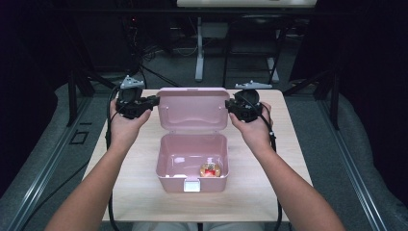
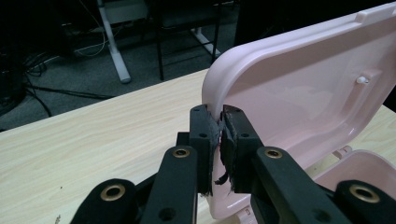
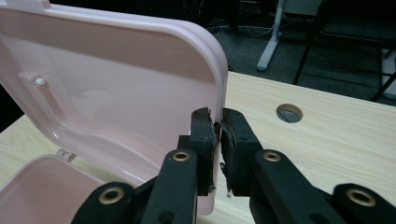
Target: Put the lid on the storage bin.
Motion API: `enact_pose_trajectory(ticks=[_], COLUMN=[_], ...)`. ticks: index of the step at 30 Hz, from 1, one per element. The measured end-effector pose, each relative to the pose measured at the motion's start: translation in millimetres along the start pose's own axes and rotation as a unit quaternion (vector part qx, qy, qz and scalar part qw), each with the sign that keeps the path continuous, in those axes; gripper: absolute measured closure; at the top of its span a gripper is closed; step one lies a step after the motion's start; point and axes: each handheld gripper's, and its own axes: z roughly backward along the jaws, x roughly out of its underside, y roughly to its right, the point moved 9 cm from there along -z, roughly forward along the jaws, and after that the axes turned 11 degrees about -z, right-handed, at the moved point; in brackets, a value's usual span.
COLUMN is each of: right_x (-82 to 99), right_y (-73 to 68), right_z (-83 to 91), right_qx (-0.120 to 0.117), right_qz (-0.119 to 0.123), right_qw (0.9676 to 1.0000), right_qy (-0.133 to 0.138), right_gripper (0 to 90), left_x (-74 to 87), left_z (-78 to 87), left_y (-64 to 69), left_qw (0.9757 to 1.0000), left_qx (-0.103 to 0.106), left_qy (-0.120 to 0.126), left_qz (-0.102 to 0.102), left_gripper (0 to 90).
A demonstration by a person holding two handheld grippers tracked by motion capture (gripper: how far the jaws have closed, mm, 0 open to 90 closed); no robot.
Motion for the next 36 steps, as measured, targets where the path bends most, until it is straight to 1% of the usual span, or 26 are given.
enact_pose_trajectory(ticks=[9,18,28,36], right_x=[3.3,7.0,12.7,18.1], right_y=[-1.7,-5.5,-8.1,-10.3], right_z=[5.1,13.5,22.4,28.4], right_qx=[-0.004,-0.009,-0.017,-0.025], right_qz=[0.006,0.011,0.018,0.022], right_qw=[1.0,0.9999,0.9996,0.9993], right_qy=[-0.004,-0.006,-0.012,-0.017], right_gripper=[82.6,81.3,80.9,79.9], left_x=[1.0,4.0,8.3,12.1], left_z=[6.4,15.3,27.3,35.4], left_y=[3.3,7.9,16.0,21.4], left_qw=[1.0,0.9999,0.9997,0.9996], left_qx=[0.004,0.014,0.022,0.026], left_qy=[0.001,0.004,0.006,0.002], left_qz=[-0.001,0.0,-0.008,-0.013], left_gripper=[82.8,82.7,82.1,82.1])
